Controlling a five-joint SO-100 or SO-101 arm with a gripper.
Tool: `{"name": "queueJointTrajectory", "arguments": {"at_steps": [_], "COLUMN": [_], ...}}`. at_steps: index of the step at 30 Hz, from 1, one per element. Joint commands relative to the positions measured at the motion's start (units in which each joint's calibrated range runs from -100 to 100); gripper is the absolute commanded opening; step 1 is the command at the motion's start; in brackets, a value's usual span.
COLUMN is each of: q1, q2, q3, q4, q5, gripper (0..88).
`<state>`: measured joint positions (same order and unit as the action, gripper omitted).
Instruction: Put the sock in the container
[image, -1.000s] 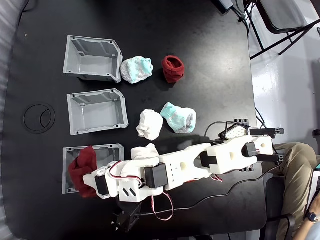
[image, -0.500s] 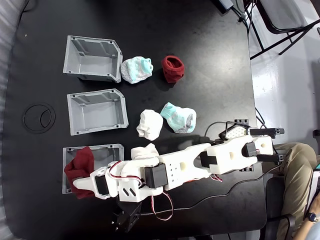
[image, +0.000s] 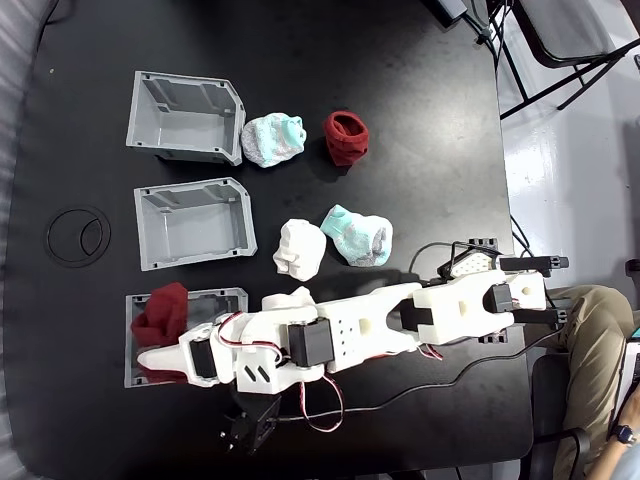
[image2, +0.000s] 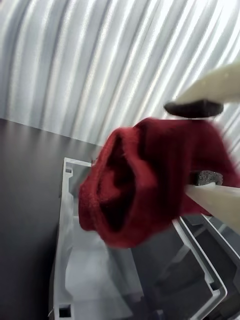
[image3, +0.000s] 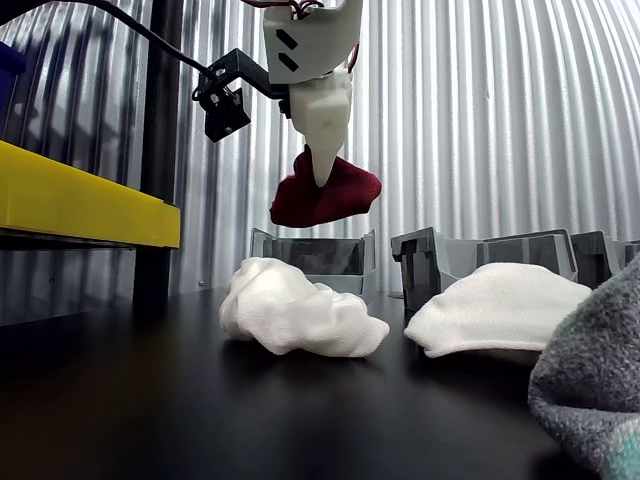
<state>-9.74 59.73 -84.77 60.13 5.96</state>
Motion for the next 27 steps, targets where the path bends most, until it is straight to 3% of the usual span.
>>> {"name": "queueJointTrajectory", "arguments": {"at_steps": [1,16,24,27], "q1": [0.0,-0.1,-0.1,-0.1], "q2": [-4.9,-6.6,-11.9,-12.8], "q3": [-3.0,-3.0,-2.3,-2.7], "q4": [2.2,5.5,19.1,25.0], "q5": [-0.2,-0.4,-0.4,-0.4], "gripper": [29.2,28.9,2.5,1.8]}}
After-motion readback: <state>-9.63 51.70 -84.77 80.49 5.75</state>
